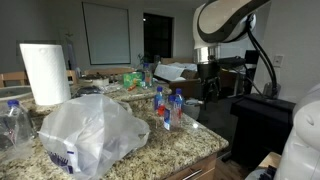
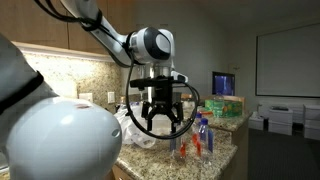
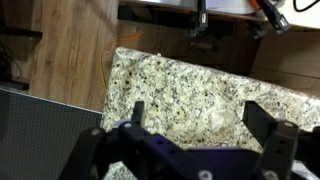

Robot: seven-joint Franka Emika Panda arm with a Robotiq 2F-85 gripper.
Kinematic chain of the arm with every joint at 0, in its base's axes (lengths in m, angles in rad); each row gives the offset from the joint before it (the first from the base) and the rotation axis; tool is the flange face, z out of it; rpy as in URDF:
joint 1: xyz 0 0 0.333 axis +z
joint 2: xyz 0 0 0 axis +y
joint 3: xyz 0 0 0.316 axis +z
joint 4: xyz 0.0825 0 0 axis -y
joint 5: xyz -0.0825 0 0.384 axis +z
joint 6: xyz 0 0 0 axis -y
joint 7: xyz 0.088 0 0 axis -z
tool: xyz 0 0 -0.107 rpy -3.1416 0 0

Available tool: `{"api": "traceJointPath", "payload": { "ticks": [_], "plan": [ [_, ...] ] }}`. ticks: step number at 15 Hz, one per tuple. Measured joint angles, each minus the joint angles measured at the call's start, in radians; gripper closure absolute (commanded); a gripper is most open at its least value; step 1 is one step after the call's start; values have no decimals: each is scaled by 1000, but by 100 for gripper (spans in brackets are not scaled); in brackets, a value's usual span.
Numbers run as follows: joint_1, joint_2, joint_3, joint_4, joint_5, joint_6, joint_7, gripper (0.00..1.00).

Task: Pick up the three bottles and put them in the plastic bag.

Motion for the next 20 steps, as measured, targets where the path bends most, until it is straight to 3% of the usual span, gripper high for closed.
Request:
{"api": "traceJointPath", "payload": {
  "ticks": [6, 11, 16, 20],
  "plan": [
    [2, 156, 32, 142, 0, 203, 11, 0],
    [4, 329, 20, 260, 55, 374, 41, 0],
    [16, 416, -1, 320, 159, 366, 41, 0],
    [22, 444, -12, 368, 208, 252, 41, 0]
  ]
}}
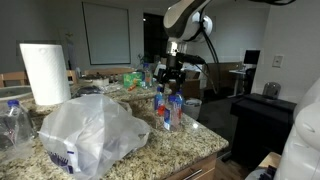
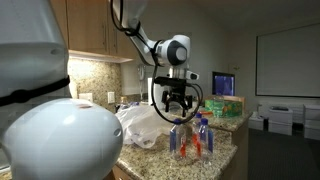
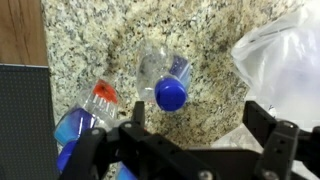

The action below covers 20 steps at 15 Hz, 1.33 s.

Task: Pick up the three bottles and put them in the plastic bag.

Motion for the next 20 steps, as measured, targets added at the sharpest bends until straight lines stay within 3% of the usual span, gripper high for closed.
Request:
{"api": "traceJointPath", "payload": {
  "ticks": [4, 7, 13, 20],
  "plan": [
    [-2, 2, -7, 45, 4, -108, 8, 0],
    [-4, 3, -5, 57, -11, -113, 57, 0],
    [-15, 40, 33, 76, -171, -158, 236, 0],
    [-13, 43, 38, 83, -148, -142, 243, 0]
  ]
}}
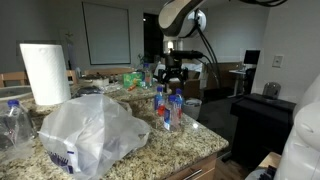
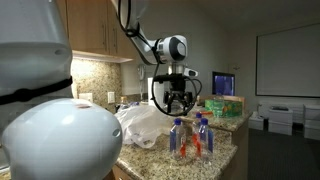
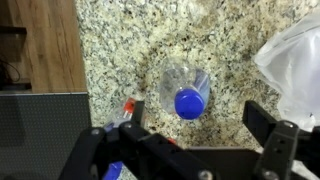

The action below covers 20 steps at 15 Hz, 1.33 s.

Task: Pick up the three bottles and put them in the plastic bag.

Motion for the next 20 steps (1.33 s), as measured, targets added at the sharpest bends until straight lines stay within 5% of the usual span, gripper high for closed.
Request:
{"api": "traceJointPath", "payload": {
  "ticks": [6, 7, 18, 20],
  "plan": [
    [0, 21, 0, -84, 2, 123, 1, 0],
    [-1, 23, 0, -90, 2, 125, 1, 25],
    [1, 25, 1, -78, 3, 129, 1, 91],
    [1, 31, 1, -75, 5, 137, 1, 90]
  ]
}}
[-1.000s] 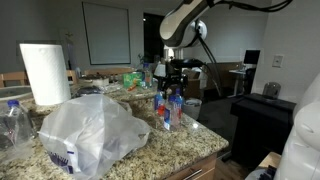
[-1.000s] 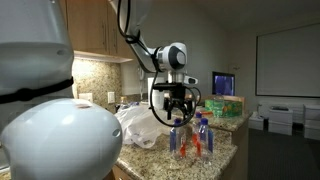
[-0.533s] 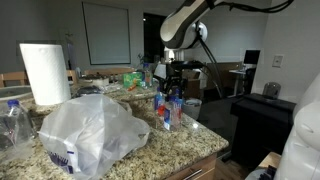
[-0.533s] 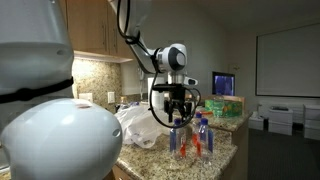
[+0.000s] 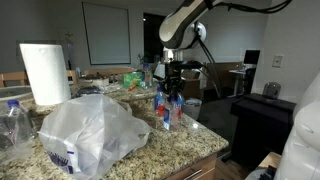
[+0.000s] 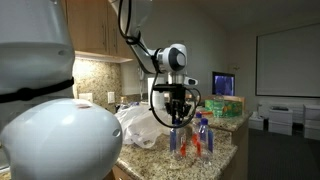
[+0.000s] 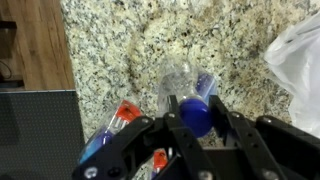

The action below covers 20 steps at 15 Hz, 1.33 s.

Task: Pick up the three bottles and put them in the plastic bag.

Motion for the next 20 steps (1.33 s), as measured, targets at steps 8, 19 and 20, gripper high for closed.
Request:
{"api": "traceJointPath", "payload": {
  "ticks": [8, 19, 20],
  "plan": [
    [0, 16, -18, 32, 81, 1, -112, 90],
    [2, 273, -58, 255, 599, -50, -600, 90],
    [0, 301, -56, 286, 609, -76, -618, 90]
  ]
}}
